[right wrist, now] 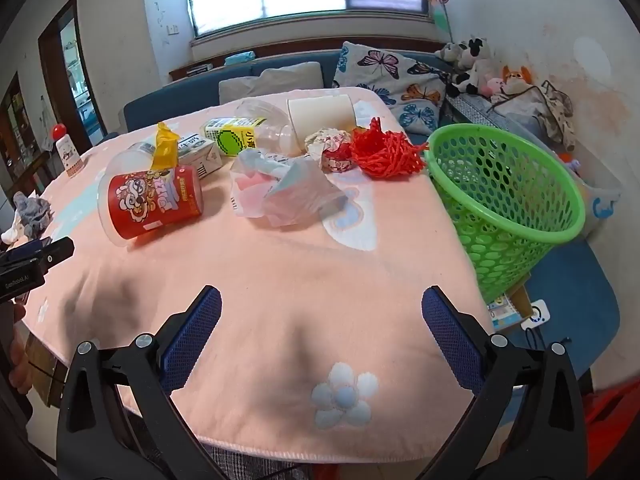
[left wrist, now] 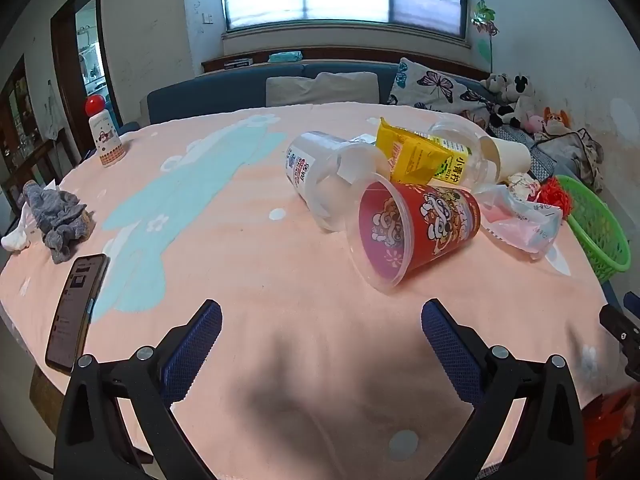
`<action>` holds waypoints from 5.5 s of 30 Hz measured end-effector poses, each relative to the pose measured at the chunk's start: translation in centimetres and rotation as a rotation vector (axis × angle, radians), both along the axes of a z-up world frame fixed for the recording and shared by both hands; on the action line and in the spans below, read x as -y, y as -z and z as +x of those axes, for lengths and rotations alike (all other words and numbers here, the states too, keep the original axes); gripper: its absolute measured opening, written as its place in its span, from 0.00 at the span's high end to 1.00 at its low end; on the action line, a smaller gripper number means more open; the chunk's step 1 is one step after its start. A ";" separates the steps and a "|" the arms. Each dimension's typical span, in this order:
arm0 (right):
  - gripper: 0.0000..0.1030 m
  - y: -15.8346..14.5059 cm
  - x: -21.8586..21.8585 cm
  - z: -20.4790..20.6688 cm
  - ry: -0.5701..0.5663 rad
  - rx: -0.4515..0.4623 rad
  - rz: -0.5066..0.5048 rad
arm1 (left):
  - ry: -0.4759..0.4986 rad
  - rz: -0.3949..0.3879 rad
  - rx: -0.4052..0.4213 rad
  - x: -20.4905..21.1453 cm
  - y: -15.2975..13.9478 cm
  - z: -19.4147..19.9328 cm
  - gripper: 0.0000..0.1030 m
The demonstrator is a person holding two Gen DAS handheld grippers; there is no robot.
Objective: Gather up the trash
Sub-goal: 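Move both tools toward the trash on the table, then grasp the clear plastic bag with the right gripper while the left grasps the red cup, then carry the bag and red cup to the green basket and release both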
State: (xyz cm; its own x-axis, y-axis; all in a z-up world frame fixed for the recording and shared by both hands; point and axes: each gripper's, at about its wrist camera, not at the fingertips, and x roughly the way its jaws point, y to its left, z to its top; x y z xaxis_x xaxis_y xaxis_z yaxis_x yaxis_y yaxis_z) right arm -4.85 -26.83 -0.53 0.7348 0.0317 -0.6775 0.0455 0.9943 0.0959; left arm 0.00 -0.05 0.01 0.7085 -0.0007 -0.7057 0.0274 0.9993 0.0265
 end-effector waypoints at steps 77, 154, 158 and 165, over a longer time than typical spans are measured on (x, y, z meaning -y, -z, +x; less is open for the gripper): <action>0.04 -4.2 1.3 3.5 -0.023 0.060 -0.017 | 0.109 -0.086 0.015 2.9 -3.3 4.1 0.06; 0.65 -2.9 5.2 9.9 -0.108 0.006 0.110 | 0.412 -0.281 -0.126 7.3 -0.9 8.2 0.93; 0.65 -3.6 7.5 9.3 -0.050 0.035 0.116 | 0.443 -0.278 -0.106 8.1 -1.9 7.7 0.93; 0.65 -3.8 13.0 9.3 0.087 0.058 0.091 | 0.507 -0.286 -0.083 10.5 -3.9 8.0 0.93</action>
